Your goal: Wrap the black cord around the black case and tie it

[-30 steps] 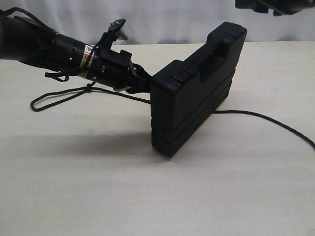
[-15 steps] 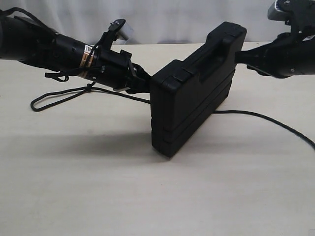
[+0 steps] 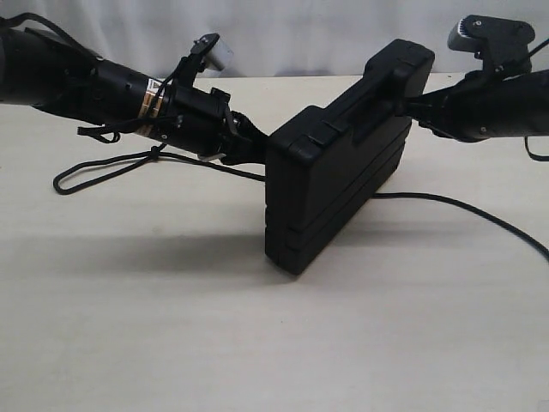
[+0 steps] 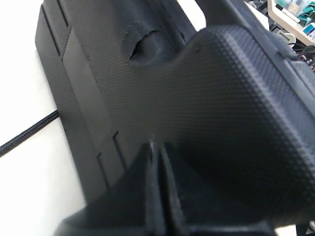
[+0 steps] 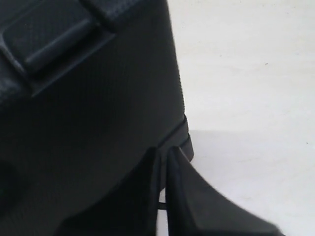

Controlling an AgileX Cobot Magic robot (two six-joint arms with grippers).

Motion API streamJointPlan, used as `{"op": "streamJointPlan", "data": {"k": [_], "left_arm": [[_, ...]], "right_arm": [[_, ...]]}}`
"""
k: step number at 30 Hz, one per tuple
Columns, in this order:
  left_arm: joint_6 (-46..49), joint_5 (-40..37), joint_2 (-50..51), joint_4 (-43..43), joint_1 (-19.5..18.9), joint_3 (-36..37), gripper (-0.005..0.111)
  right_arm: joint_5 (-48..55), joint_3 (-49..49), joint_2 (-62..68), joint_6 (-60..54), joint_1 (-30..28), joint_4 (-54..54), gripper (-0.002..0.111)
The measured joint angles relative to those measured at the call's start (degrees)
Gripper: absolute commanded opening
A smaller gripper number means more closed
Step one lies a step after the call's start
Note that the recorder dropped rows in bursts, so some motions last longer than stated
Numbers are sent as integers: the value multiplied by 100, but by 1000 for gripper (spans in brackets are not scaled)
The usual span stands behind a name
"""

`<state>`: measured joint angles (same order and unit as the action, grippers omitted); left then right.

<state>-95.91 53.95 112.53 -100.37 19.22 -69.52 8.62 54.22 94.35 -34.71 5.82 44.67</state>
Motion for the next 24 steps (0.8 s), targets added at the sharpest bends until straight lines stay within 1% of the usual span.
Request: {"op": "streamJointPlan", "data": {"k": [7,13,19,24], "left_arm": [[0,72,0,0,10,10,0],[71,86,0,0,21,217,0],[93,86,0,0,33,251,0],[116,100,0,0,110,328,0]], "right_arm": [[171,205,214,-35,0,64,4],[171,205,215,-40,12,131,4],[171,404,222,-139,435,221,4],[221,453,222,-148,493,221,4]]}}
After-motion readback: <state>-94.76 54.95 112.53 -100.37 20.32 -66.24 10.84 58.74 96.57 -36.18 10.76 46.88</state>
